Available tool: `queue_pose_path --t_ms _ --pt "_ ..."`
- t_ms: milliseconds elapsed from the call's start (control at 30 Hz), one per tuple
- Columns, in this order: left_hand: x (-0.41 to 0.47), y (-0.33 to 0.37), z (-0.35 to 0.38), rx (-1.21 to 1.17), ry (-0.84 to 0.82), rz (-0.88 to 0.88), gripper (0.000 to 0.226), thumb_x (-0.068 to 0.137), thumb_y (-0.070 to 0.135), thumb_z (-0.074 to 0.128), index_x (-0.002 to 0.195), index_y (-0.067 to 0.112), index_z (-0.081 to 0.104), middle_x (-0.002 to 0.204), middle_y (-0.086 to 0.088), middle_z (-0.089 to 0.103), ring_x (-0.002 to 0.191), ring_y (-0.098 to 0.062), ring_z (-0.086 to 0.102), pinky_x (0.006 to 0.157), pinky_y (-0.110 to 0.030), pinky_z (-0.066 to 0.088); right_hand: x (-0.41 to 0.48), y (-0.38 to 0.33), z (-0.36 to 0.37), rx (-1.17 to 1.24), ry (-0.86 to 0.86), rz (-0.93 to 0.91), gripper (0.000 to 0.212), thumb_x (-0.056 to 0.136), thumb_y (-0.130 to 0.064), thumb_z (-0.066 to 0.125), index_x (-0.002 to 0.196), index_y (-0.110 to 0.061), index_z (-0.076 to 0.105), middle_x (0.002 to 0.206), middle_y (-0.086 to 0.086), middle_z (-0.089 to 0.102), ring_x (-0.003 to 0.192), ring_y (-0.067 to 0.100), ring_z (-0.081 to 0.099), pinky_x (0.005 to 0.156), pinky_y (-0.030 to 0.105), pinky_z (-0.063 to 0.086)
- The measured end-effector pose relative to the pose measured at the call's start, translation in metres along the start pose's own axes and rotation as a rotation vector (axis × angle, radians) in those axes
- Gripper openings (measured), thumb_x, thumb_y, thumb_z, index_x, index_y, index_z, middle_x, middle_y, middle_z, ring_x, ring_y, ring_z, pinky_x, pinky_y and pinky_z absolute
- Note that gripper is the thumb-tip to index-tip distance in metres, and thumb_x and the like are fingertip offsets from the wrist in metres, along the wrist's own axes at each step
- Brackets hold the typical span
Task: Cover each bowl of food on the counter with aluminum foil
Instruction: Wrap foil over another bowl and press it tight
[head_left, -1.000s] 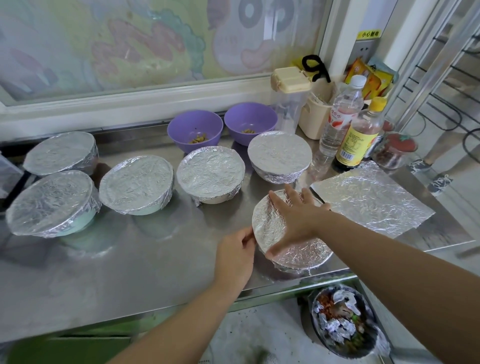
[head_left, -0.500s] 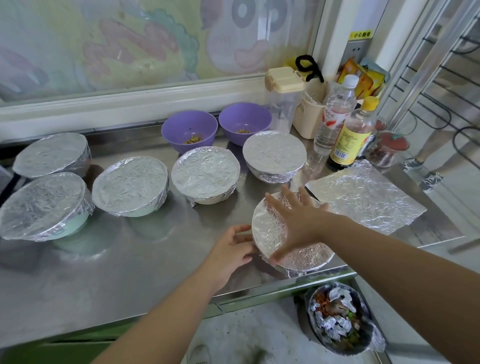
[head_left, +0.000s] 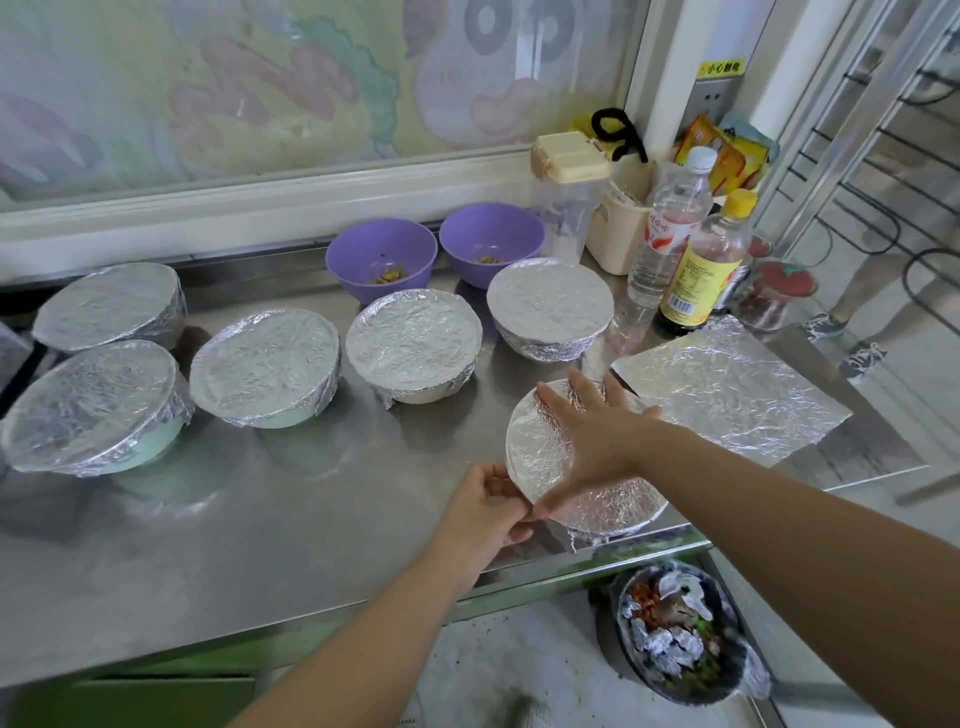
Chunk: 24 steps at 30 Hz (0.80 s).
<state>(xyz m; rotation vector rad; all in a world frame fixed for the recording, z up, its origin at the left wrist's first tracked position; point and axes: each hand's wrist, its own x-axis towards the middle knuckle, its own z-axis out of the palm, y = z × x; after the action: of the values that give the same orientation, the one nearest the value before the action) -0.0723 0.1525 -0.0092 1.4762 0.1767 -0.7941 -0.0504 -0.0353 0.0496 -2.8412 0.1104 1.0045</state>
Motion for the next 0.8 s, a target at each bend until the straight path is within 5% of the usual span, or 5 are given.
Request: queue_pose_path --t_ms 167,400,500,667,800 --pt "0.002 0.002 -0.002 0.128 0.021 0.012 0.041 0.082 0.001 0.076 0.114 0.011 0.051 0.103 -0.01 0.071 0.084 -0.016 0.07 0.074 -0.029 0.06 0.002 0.0 0.001 -0.002 0.004 0.006 0.152 0.045 -0.092 0.071 0.149 -0.047 -0.03 0.16 -0.003 -0.039 0.147 0.041 -0.031 0.105 0.086 0.004" --pt "-0.001 0.004 -0.006 -0.279 -0.097 -0.196 0.032 0.09 -0.011 0.058 0.117 0.005 0.052 0.072 -0.01 0.063 0.053 -0.014 0.059 0.052 -0.025 0.054 0.003 0.002 0.003 0.008 0.009 0.004 0.153 0.042 -0.094 0.069 0.15 -0.048 -0.029 0.16 -0.003 -0.039 0.147 0.042 -0.031 0.104 0.087 0.004" --pt "-0.005 0.002 -0.006 -0.381 -0.18 -0.266 0.008 0.095 -0.001 0.049 0.098 0.001 0.056 0.074 -0.012 0.065 0.06 -0.019 0.062 0.057 -0.028 0.058 0.003 0.001 0.002 -0.002 0.006 0.004 0.153 0.042 -0.094 0.068 0.15 -0.047 -0.029 0.16 -0.003 -0.039 0.147 0.042 -0.03 0.104 0.087 0.005" --pt "-0.005 -0.006 -0.001 -0.552 -0.14 -0.29 0.021 0.1 0.018 0.049 0.096 0.001 0.06 0.08 -0.013 0.063 0.067 -0.021 0.066 0.069 -0.036 0.063 0.001 0.001 0.0 -0.008 0.006 0.006 0.151 0.045 -0.093 0.068 0.151 -0.046 -0.029 0.16 -0.002 -0.039 0.148 0.043 -0.029 0.106 0.086 0.006" --pt "-0.004 -0.006 0.004 -0.547 -0.057 -0.289 0.015 0.1 0.01 0.052 0.098 -0.003 0.06 0.075 -0.014 0.067 0.068 -0.02 0.066 0.071 -0.035 0.063 0.002 0.0 0.002 -0.013 0.013 0.006 0.152 0.044 -0.094 0.068 0.151 -0.046 -0.028 0.161 -0.002 -0.038 0.148 0.043 -0.029 0.106 0.086 0.007"
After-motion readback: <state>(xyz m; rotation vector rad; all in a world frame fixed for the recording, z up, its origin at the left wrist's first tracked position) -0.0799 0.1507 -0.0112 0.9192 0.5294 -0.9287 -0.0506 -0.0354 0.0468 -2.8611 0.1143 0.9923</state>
